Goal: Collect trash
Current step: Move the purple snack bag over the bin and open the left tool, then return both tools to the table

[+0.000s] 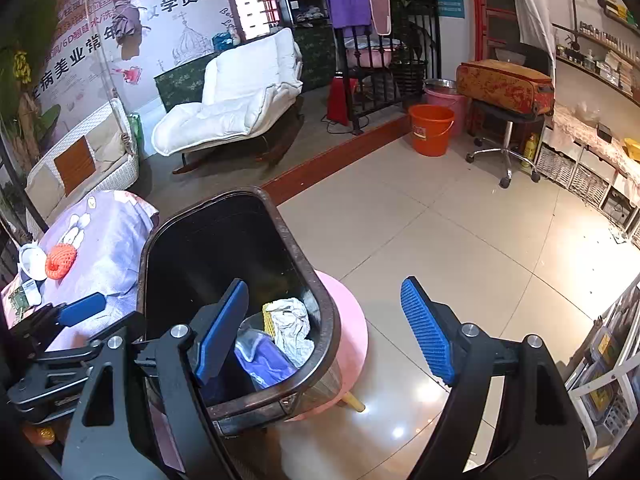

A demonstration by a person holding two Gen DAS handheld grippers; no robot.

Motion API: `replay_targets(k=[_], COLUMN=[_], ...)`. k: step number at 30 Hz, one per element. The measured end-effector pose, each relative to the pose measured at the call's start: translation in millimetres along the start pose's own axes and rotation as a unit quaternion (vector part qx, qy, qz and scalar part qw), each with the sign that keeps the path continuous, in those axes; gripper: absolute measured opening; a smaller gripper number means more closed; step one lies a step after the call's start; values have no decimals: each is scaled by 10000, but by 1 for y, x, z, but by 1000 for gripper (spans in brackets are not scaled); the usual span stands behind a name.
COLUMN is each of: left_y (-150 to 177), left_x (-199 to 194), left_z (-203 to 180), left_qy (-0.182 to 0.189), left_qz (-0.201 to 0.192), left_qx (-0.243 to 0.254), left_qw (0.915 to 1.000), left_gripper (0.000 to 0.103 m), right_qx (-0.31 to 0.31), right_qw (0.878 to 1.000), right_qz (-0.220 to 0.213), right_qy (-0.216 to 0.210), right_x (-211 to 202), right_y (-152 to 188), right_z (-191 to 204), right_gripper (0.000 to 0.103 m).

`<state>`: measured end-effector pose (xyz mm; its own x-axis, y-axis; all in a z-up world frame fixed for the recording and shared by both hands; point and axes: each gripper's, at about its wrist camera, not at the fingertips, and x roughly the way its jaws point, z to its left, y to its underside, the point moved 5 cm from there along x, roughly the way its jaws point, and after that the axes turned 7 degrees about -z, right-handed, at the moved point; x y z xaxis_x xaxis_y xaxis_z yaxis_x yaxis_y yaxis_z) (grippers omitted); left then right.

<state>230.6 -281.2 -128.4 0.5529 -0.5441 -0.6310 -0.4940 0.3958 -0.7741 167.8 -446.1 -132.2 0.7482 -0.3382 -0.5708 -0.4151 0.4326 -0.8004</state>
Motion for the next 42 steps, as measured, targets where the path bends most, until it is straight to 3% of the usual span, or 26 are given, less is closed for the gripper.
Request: replay_targets(k=[8,17,26,32,36,42], left_y=[17,32,74,97,97,78], left_x=[-52,-115,-168,-200,-209,-181], left_z=[37,107,193,241,271,316], left_qy=[-667,-1439,-2281,-2675,-2832,-2848], left_qz=[-398,-757,-681,-671,-671,-290], left_qx=[-152,-748,-1368,-1743,-1727,-1608], left_qw=[9969,9839,9616,9453,9410,9446], left_gripper=[84,85,85,85,85,85], right_qx=[-292,-976,-1664,-2166,-2343,-2454], right_qw=[9990,9879,9592,9375,9278,9228], right_qz=[34,182,528,599,635,690], right_qy=[-340,-1195,-2223,-2656,-2834,-2889], right_x=[-2,-13,-28,-40,-48,-48], right_y=[3,17,44,65,74,79], right_z=[33,120,219,275,303,319], right_gripper=[79,79,79,79,79,79])
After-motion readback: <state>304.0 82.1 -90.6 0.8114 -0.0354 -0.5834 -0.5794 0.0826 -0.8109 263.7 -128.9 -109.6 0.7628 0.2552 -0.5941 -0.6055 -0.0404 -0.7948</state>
